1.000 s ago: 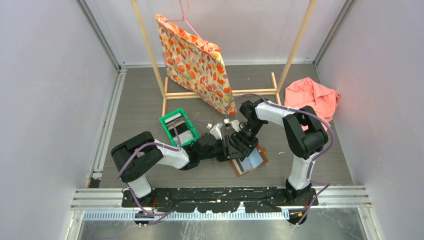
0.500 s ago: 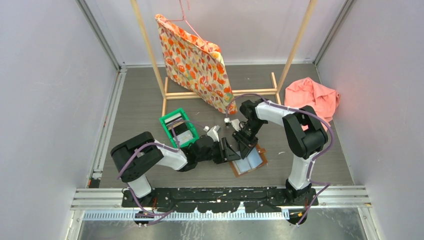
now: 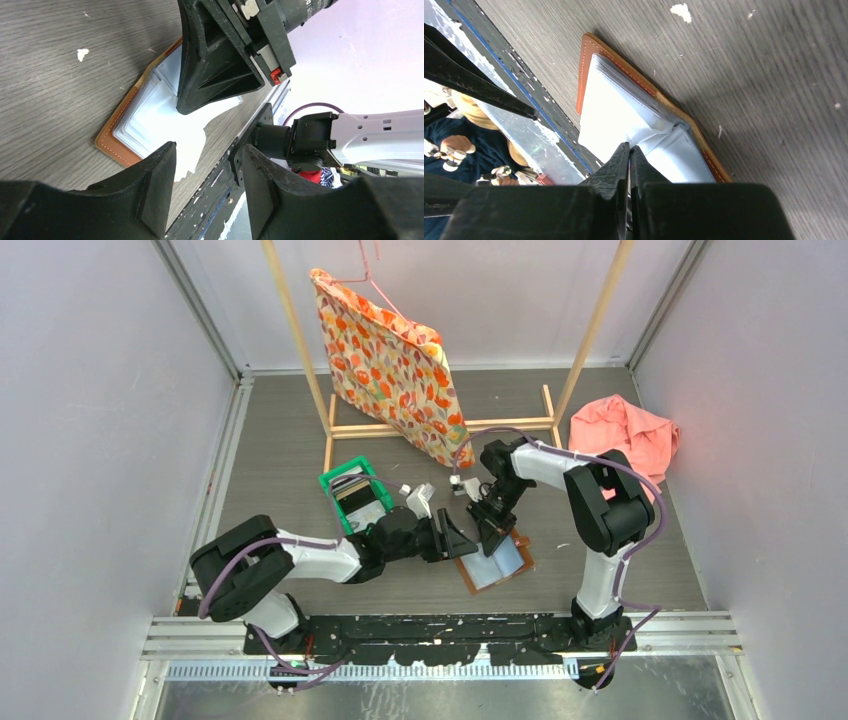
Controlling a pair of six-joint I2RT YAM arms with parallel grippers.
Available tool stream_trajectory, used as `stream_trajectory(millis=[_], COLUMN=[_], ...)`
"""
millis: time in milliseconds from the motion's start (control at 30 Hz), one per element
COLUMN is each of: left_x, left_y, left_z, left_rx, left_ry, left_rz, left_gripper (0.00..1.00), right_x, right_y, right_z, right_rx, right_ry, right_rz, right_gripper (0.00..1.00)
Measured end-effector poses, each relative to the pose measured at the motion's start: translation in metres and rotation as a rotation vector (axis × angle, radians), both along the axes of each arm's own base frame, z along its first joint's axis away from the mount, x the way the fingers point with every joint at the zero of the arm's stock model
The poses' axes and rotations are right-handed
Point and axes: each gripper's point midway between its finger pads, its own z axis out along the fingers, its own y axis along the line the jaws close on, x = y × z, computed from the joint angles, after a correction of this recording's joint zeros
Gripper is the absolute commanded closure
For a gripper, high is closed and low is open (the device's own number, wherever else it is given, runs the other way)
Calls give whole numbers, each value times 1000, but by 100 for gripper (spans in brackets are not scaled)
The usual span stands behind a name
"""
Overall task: Put the credit cards into the card holder
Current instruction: Open the card holder at the center of the board.
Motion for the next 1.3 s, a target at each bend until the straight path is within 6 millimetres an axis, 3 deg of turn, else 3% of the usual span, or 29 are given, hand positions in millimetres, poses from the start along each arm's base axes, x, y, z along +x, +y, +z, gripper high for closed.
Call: stream_trajectory(millis=[333, 767, 967, 1300], left_x=[0, -3, 1, 8], left_y=[-2, -13, -25, -41], left_z=[0, -31, -34, -28], left_rx=[-12, -2, -16, -55], left_ry=[3, 86, 104, 96], left_rz=[-3, -21, -29, -42], left_gripper=[48, 47, 47, 51], right_x=[8, 12, 11, 11], right_y=[-6, -10, -11, -12], right_z=[7, 15, 16, 23], right_rx=[75, 154, 161, 180], right_ry=[75, 143, 149, 160], right_rz=[-81, -104, -102, -94], right_gripper=[98, 97, 97, 63])
